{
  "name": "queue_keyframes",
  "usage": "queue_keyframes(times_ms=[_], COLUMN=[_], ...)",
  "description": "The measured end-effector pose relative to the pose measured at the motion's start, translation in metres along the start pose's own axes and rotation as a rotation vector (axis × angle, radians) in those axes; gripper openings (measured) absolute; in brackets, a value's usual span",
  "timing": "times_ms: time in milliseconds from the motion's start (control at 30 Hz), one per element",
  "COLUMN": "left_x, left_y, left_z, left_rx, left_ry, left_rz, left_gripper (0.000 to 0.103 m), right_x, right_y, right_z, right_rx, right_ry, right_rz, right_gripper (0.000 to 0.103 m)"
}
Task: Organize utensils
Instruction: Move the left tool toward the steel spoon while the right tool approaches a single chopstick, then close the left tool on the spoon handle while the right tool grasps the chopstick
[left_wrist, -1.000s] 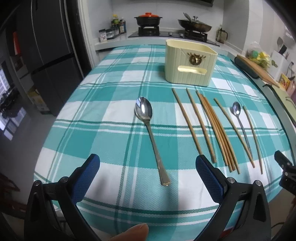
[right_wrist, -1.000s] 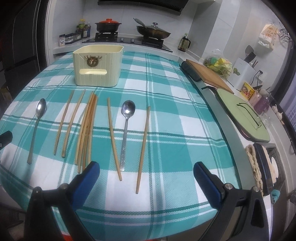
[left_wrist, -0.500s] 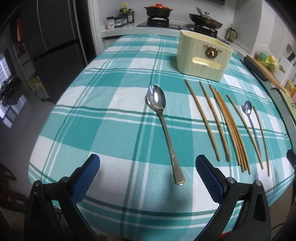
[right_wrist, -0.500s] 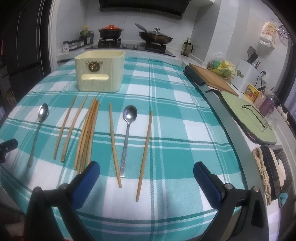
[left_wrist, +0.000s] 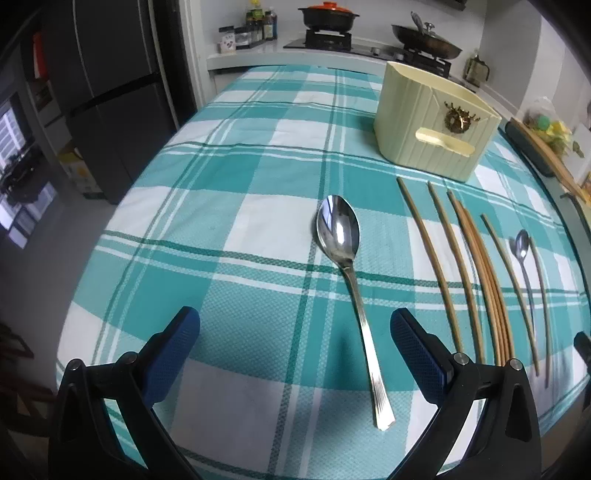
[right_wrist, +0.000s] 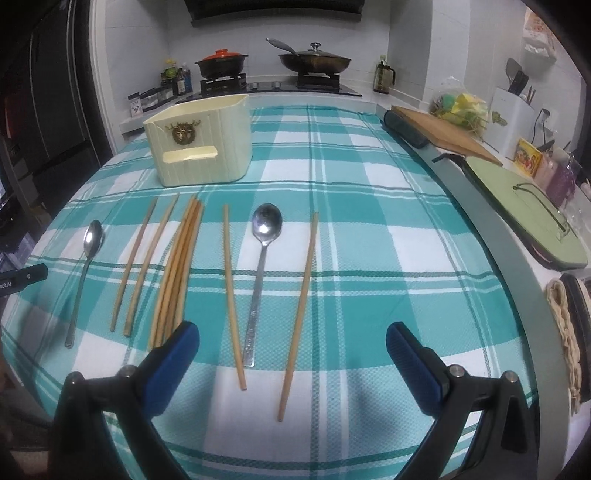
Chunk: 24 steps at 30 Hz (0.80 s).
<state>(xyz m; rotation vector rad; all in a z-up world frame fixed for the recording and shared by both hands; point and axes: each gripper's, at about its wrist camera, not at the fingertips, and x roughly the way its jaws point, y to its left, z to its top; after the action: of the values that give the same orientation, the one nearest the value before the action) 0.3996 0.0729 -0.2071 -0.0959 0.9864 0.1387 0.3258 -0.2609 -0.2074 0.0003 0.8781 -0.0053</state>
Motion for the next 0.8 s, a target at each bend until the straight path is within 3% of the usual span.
queue_keyframes(times_ms=[200, 267, 533, 800], left_x=[0.020, 0.027, 0.061, 0.081], left_y=[-0.013, -0.016, -0.025, -0.021], left_z=[0.004, 0.007, 0.017, 0.021], left_rx=[-0.017, -0.033, -0.096, -0.148], left_ry=[0.045, 0.056, 0.090, 0.097], left_rz=[0.003, 0.014, 0.103, 0.148], left_gripper=[0.103, 0.103, 0.102, 0.103], right_x=[0.030, 0.040, 0.099, 0.100], right_y=[-0.024, -0.024, -0.020, -0.017], right_z=[0.018, 0.025, 0.041, 0.038], right_rx=[0.036, 0.028, 0.010, -0.068], right_ry=[0.055, 0.067, 0.159, 0.167], right_rz=[-0.034, -0.005, 0.057, 0.025], right_gripper=[0.101, 0.081, 0.038, 0.036])
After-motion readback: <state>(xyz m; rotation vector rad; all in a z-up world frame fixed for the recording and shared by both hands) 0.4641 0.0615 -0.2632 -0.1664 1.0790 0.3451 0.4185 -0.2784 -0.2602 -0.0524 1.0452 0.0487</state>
